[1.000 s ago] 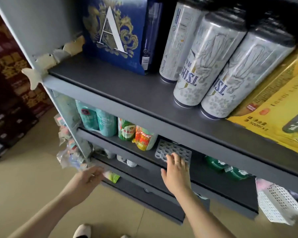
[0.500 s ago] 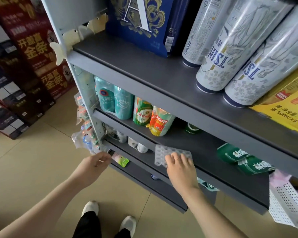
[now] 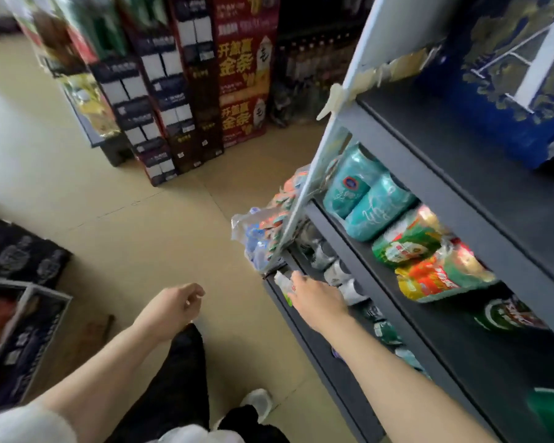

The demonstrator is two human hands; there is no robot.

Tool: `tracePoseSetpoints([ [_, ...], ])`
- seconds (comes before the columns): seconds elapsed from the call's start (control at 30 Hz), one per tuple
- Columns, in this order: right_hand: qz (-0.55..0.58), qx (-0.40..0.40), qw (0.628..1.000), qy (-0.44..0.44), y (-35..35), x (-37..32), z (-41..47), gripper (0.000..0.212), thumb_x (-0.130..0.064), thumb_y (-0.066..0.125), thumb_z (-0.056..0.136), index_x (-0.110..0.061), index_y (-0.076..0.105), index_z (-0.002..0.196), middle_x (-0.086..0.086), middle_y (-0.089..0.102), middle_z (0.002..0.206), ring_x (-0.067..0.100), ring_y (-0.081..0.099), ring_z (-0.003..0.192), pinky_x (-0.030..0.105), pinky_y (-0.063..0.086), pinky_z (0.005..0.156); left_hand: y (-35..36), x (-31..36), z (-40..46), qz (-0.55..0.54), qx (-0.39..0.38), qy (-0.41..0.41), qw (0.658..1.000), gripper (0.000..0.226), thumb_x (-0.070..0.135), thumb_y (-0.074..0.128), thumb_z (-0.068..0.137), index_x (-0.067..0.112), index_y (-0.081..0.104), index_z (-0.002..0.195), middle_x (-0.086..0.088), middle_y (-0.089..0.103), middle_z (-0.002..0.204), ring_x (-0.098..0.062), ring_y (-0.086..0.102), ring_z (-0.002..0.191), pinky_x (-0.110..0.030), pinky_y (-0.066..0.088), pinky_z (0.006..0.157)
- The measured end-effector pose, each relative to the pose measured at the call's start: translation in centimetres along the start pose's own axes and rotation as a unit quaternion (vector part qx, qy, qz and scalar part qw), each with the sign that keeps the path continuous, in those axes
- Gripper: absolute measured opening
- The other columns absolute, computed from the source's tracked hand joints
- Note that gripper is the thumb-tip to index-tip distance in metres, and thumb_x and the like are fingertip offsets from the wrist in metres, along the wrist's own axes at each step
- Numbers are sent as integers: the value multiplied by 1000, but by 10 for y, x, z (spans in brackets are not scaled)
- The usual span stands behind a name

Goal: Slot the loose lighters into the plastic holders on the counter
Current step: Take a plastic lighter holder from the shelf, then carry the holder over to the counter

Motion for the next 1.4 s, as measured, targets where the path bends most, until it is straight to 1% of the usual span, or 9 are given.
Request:
tracePoseSetpoints([
  [0.2, -29, 30, 989, -145, -57, -137, 89, 24, -24, 36, 94, -8, 40, 112, 13, 62, 108, 35, 61, 94, 36, 41, 64, -88, -101, 1, -68, 115, -103, 986, 16, 16, 53, 90, 14, 62, 104, 0, 65, 84, -17, 61, 72, -26, 42, 63],
  [0.33, -23, 33, 981, -188, -82, -225, 154, 21, -25, 39, 93, -9, 40, 106, 10, 62, 107, 36, 61, 94, 35, 35, 62, -142, -167, 11, -71, 133, -135, 979, 17, 20, 52, 90, 18, 62, 103, 0, 68, 93, -16, 62, 81, -25, 46, 71],
  [0.53, -39, -12, 983, -180, -93, -311, 259, 14, -26, 39, 92, -14, 38, 100, 7, 62, 108, 33, 60, 95, 33, 36, 64, -228, -254, 51, -65, 110, -152, 980, 21, 20, 51, 90, 18, 60, 109, 2, 67, 103, -13, 62, 90, -25, 48, 79],
  [0.7, -74, -32, 986, -148, -104, -332, 339, 13, -26, 38, 92, -14, 37, 98, 7, 63, 104, 32, 60, 92, 34, 39, 64, -306, -293, 97, -110, 172, -156, 966, 20, 22, 51, 91, 18, 62, 107, 1, 67, 102, -13, 62, 90, -30, 50, 82],
  [0.83, -98, -37, 985, -137, -119, -341, 411, 13, -27, 38, 92, -19, 30, 87, 6, 64, 99, 29, 62, 87, 31, 37, 59, -365, -306, 144, -157, 219, -144, 952, 21, 22, 52, 91, 17, 61, 110, 2, 64, 97, -14, 61, 84, -27, 49, 77],
  [1.03, -111, -48, 980, -158, -154, -391, 548, 11, -30, 38, 93, -19, 39, 94, 2, 63, 93, 23, 62, 79, 34, 50, 63, -447, -346, 226, -184, 254, -146, 938, 21, 22, 53, 92, 20, 59, 112, 4, 62, 99, -9, 60, 84, -24, 50, 76],
  [1.23, -114, -48, 957, -263, -206, -512, 657, 15, -32, 37, 95, -17, 40, 95, 6, 65, 95, 29, 64, 85, 33, 43, 59, -508, -426, 285, -217, 253, -241, 911, 17, 19, 55, 90, 19, 60, 106, 2, 63, 91, -8, 59, 72, -18, 46, 60],
  [1.33, -90, -39, 939, -329, -238, -590, 699, 15, -32, 36, 96, -18, 37, 91, 6, 63, 87, 28, 63, 75, 32, 43, 52, -544, -473, 302, -224, 262, -289, 893, 15, 21, 54, 91, 19, 60, 105, 3, 63, 91, -4, 57, 75, -11, 40, 59],
  [1.4, -74, -41, 928, -364, -252, -638, 725, 16, -32, 36, 96, -20, 32, 85, 3, 61, 80, 26, 59, 68, 28, 30, 43, -566, -508, 309, -240, 278, -326, 871, 16, 20, 54, 91, 17, 61, 105, 2, 64, 90, -7, 58, 76, -13, 40, 59],
])
Point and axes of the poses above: each hand's wrist, its own z-axis towards the middle knuckle, its own y-axis out of the palm, x = y × z, the point moved 10 cm from there along z, towards the middle knuckle
